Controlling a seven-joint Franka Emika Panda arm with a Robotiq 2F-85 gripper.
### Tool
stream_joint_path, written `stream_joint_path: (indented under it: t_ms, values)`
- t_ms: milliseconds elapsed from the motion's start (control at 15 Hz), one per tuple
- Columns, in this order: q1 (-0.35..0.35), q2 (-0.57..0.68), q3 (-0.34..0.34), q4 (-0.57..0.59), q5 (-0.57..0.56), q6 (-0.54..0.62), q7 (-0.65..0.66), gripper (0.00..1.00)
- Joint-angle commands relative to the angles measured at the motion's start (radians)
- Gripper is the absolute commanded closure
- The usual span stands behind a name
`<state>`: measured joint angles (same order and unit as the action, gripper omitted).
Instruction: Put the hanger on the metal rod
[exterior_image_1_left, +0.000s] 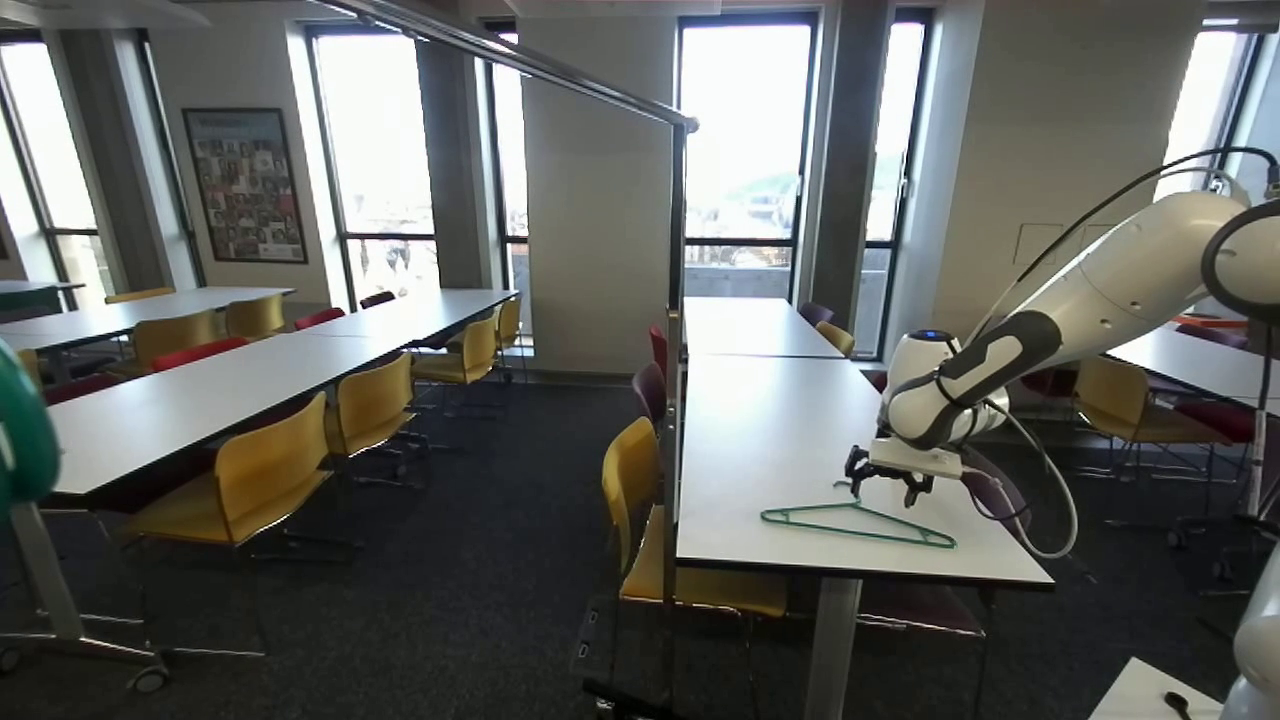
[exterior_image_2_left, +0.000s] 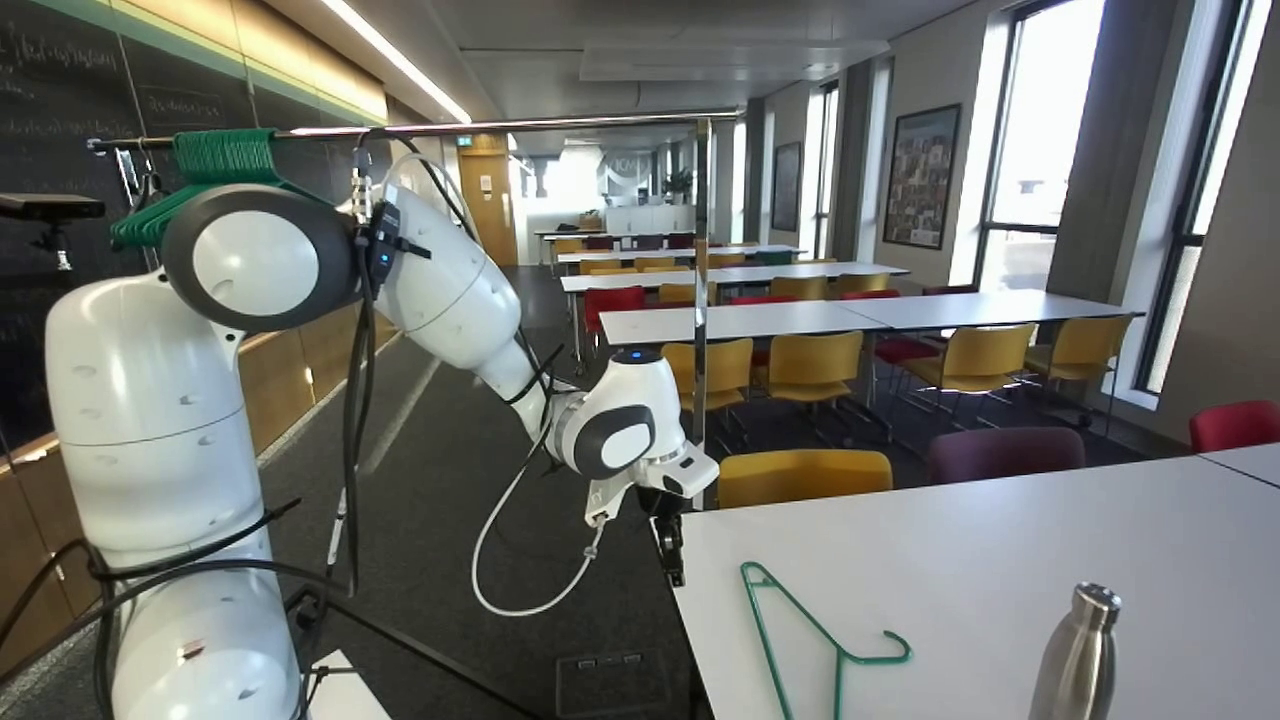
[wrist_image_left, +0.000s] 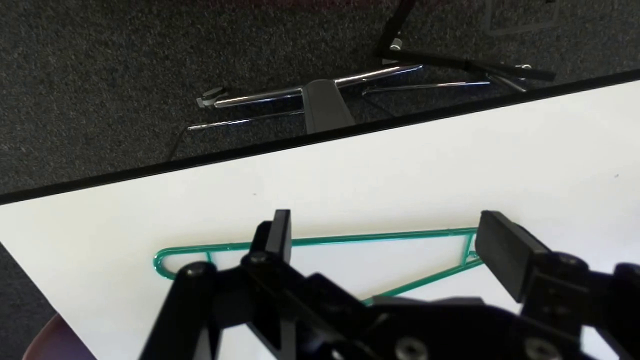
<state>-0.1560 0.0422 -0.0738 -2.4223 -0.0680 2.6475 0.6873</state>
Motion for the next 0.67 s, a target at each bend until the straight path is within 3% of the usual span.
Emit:
stream_joint_path:
  t_ms: [0, 400, 600]
  values:
    - [0.018, -0.001, -0.019, 0.002, 0.043, -0.011, -0.069, 0.0]
    - [-0.001, 0.028, -0.036, 0.048, 0.085, -0.117, -0.504, 0.0]
    - [-0.008, 0.058, -0.062, 0.08, 0.019, -0.115, -0.624, 0.0]
